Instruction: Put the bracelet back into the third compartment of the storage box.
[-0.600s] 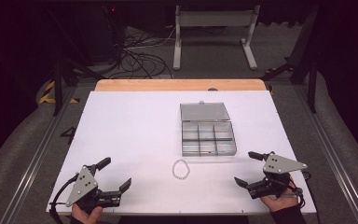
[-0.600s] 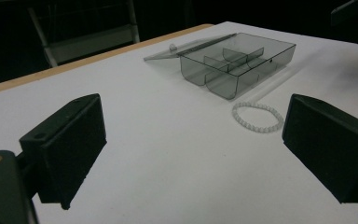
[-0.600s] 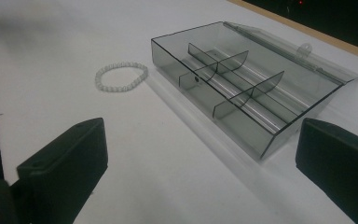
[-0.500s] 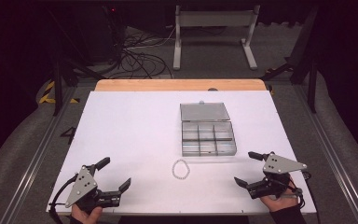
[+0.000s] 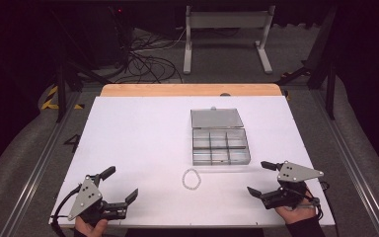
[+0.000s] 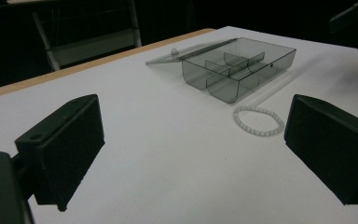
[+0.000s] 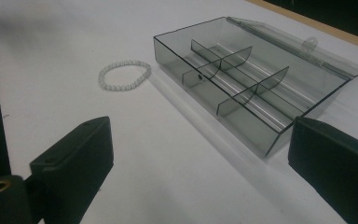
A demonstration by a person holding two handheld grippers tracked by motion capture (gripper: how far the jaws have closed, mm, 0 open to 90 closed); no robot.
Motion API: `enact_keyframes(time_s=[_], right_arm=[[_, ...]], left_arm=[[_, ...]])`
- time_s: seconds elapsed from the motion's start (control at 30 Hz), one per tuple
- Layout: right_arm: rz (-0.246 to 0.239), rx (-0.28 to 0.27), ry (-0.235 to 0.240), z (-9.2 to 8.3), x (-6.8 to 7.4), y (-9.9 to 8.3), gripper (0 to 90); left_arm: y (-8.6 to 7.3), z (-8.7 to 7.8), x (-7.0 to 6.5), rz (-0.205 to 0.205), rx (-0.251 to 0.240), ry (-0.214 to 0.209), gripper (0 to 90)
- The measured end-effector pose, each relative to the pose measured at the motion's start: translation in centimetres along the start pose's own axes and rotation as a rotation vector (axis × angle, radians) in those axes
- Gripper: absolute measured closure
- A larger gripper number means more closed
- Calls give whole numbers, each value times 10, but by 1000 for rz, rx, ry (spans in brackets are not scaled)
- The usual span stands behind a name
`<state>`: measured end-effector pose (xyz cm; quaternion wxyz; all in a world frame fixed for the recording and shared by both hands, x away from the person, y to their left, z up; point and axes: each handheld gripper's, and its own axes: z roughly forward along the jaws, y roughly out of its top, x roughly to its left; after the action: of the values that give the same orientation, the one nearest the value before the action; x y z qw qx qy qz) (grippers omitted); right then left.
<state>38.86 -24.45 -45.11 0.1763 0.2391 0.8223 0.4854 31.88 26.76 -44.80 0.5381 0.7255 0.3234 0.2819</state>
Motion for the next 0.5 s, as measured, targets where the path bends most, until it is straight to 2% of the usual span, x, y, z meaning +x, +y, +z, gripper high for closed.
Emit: enact_keyframes(time_s=[0.17,0.5], right_arm=[[-13,3,-3,1,1,2,82],[-8,16,3,0,2,7,103]], left_arm=[[0,0,0,5,-4,4,63],[0,0,-1,17,6,3,69]])
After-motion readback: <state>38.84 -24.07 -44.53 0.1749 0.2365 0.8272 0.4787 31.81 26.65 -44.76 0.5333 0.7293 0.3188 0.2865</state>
